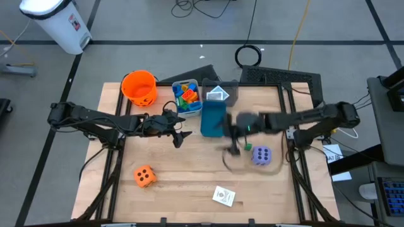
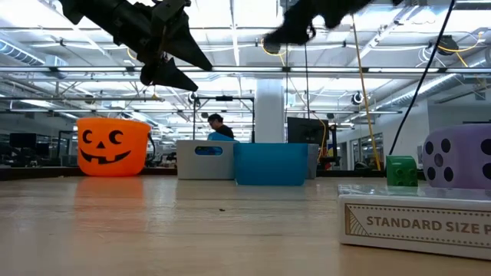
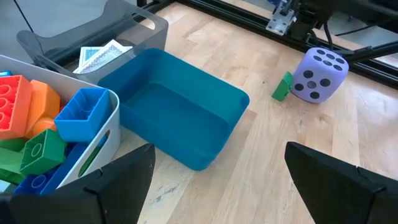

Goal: Pick & Place Toys
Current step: Put the small green gamepiece into the white bin

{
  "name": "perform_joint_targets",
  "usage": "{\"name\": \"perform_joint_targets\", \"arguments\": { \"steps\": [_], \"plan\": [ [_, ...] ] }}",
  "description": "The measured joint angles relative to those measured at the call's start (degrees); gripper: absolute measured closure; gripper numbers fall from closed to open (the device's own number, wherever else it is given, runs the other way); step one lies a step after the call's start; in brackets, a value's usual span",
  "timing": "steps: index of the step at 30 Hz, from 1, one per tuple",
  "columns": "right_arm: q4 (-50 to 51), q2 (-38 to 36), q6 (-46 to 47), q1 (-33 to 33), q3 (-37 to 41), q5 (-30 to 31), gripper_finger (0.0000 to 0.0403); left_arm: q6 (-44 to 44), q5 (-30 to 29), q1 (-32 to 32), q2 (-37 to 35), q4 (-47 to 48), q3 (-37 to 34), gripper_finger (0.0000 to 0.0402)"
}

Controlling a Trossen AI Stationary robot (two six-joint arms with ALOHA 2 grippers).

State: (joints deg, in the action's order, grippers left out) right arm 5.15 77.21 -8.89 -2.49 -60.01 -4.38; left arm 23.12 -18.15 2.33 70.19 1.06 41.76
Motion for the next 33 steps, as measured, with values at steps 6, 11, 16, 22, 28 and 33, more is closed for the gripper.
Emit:
{"name": "perform_joint_targets", "arguments": {
  "steps": [6, 11, 16, 22, 28, 33],
  "plan": [
    [4.77, 2.52, 0.07, -15.76, 0.0, 11.17, 0.0019, 0.49, -0.04, 0.02, 1.63, -0.98, -0.07, 0.0037],
    [23.53, 0.73, 12.86, -17.77, 0.0, 22.24, 0.0019, 0.98, -0.02, 0.04, 4.93, -3.01, -0.1, 0.0037],
    [34.18, -0.02, 21.73, -15.5, 2.84, 23.65, 0.0034, -0.75, 0.03, -0.13, 7.32, -4.93, -0.02, 0.0037],
    [32.57, -0.02, 23.07, -9.64, 11.4, 19.19, 0.006, -1.45, 0.07, -0.11, 6.95, -5.85, -0.02, 0.0037],
    [32.81, -1.32, 22.72, -5.1, 14.63, 14.14, 0.008, -3.29, 0.04, -0.11, 6.93, -7.26, -0.02, 0.0037],
    [31.33, -1.41, 21.77, -4.69, 15.85, 8.8, 0.0102, -3.32, 0.04, -0.11, 6.92, -7.33, -0.02, 0.0037]
  ]
}}
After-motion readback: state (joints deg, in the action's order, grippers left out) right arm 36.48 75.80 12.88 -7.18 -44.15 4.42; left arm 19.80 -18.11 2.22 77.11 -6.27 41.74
